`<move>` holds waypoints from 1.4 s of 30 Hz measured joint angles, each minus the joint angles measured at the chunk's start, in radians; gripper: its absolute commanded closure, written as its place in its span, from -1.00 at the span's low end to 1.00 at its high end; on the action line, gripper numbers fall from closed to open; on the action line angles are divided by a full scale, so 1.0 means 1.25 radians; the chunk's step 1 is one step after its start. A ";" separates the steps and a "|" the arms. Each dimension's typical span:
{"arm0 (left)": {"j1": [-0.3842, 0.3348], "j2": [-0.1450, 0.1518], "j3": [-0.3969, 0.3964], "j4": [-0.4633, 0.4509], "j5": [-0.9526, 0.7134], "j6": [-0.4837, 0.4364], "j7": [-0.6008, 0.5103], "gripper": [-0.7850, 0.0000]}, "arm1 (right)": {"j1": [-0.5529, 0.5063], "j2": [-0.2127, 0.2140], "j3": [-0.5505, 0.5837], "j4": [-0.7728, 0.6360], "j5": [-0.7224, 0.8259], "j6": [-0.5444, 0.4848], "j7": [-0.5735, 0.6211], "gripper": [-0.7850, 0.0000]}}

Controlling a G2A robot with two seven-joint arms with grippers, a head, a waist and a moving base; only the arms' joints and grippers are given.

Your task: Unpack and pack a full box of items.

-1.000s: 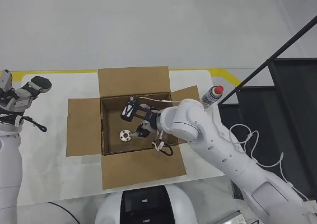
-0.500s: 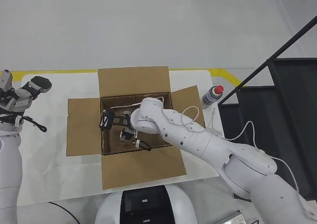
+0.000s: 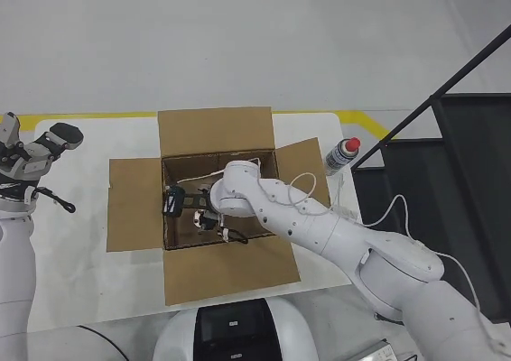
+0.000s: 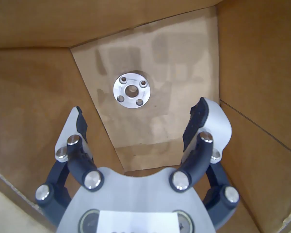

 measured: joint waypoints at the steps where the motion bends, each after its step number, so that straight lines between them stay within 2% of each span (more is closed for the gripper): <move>1: 0.000 0.000 0.000 0.000 0.000 0.000 0.000 -1.00 | 0.003 -0.005 -0.003 0.014 0.004 -0.008 -0.005 -1.00; 14: 0.000 0.000 0.000 0.000 0.000 0.000 0.000 -1.00 | 0.028 -0.085 -0.052 0.225 -0.031 -0.071 -0.165 -1.00; 26: 0.000 0.000 0.000 0.000 0.000 0.000 0.000 -1.00 | 0.048 -0.137 -0.073 0.353 -0.100 -0.102 -0.273 -1.00; 27: 0.000 0.000 0.000 0.000 0.000 0.000 0.000 -1.00 | 0.050 -0.140 -0.074 0.361 -0.104 -0.107 -0.279 -0.68; 28: 0.000 0.000 0.000 0.000 0.000 0.000 0.000 -1.00 | 0.051 -0.143 -0.075 0.368 -0.107 -0.113 -0.284 -0.11; 29: 0.000 0.000 0.000 0.000 0.000 0.000 0.000 -1.00 | 0.053 -0.147 -0.076 0.377 -0.112 -0.121 -0.291 0.19; 30: 0.000 0.000 0.000 0.000 0.000 0.000 0.000 -1.00 | 0.054 -0.150 -0.077 0.384 -0.115 -0.126 -0.295 0.35; 31: 0.000 0.000 0.000 0.000 0.000 0.000 0.000 -1.00 | 0.056 -0.153 -0.078 0.390 -0.117 -0.132 -0.300 0.60; 32: 0.000 0.000 0.000 0.000 0.000 0.000 0.000 -1.00 | 0.057 -0.157 -0.078 0.399 -0.119 -0.138 -0.307 0.98; 42: 0.000 0.000 0.000 0.000 0.000 0.000 0.000 -1.00 | 0.063 -0.180 -0.072 0.462 -0.138 -0.148 -0.352 1.00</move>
